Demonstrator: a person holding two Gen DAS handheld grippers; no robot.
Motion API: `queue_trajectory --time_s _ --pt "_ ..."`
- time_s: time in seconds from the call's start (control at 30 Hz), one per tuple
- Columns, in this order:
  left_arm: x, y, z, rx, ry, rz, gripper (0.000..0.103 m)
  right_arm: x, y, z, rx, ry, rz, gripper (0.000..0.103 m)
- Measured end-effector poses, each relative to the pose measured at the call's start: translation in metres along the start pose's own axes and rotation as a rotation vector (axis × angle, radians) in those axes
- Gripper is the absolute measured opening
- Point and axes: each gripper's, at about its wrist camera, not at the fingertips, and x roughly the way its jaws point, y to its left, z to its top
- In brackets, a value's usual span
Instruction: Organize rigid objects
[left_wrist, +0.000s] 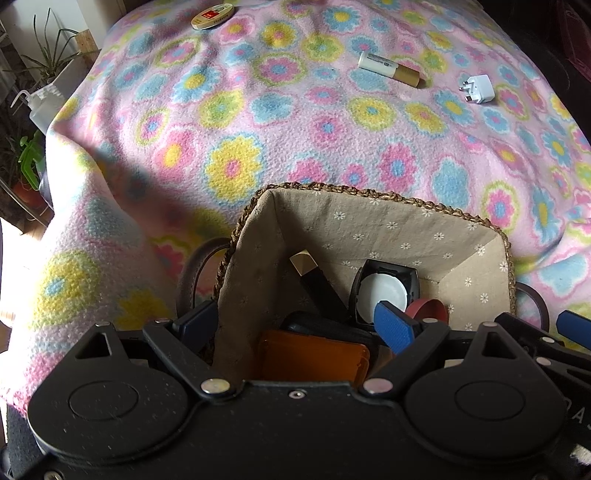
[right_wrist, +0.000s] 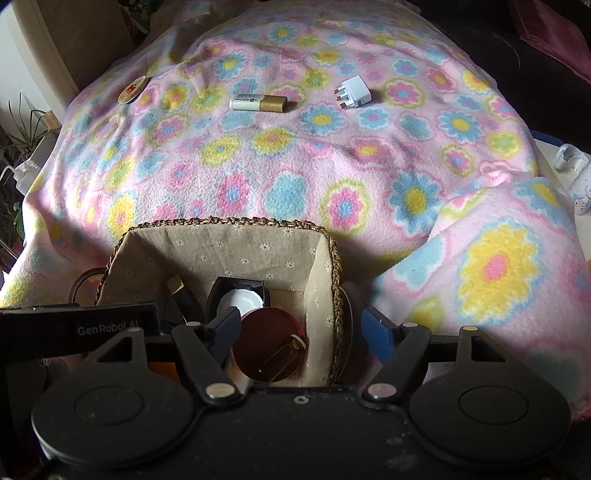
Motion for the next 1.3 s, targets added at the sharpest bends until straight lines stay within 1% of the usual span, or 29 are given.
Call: queue_trajectory --time_s 0.27,0.37,0.6,0.67,0.7,0.93,1.0,1.3 --pt "0.000 0.000 0.000 -0.001 0.000 0.001 0.088 -0.002 0.000 0.000 0.004 -0.010 -0.008 0.076" --pt "0.000 0.000 0.000 0.000 -0.002 0.000 0.088 -0.003 0.001 0.000 0.002 -0.017 -0.013 0.079" --pt "-0.002 -0.001 0.001 0.003 -0.009 -0.008 0.088 -0.007 0.001 0.000 0.000 -0.037 -0.015 0.091" --pt "-0.002 -0.001 0.001 0.002 -0.013 -0.008 0.088 -0.009 0.000 0.000 0.004 -0.049 -0.013 0.097" --pt "-0.002 -0.001 0.001 0.002 -0.015 -0.009 0.088 -0.010 0.000 0.000 0.006 -0.055 -0.011 0.102" --pt "-0.004 -0.001 0.001 0.004 -0.025 -0.008 0.089 -0.020 -0.001 0.000 0.013 -0.109 -0.010 0.103" --pt "-0.005 -0.001 0.001 0.006 -0.030 -0.006 0.092 -0.022 -0.002 0.000 0.016 -0.125 -0.003 0.103" --pt "-0.008 0.001 0.001 0.007 -0.049 -0.003 0.092 -0.022 -0.002 0.001 0.026 -0.124 -0.003 0.103"
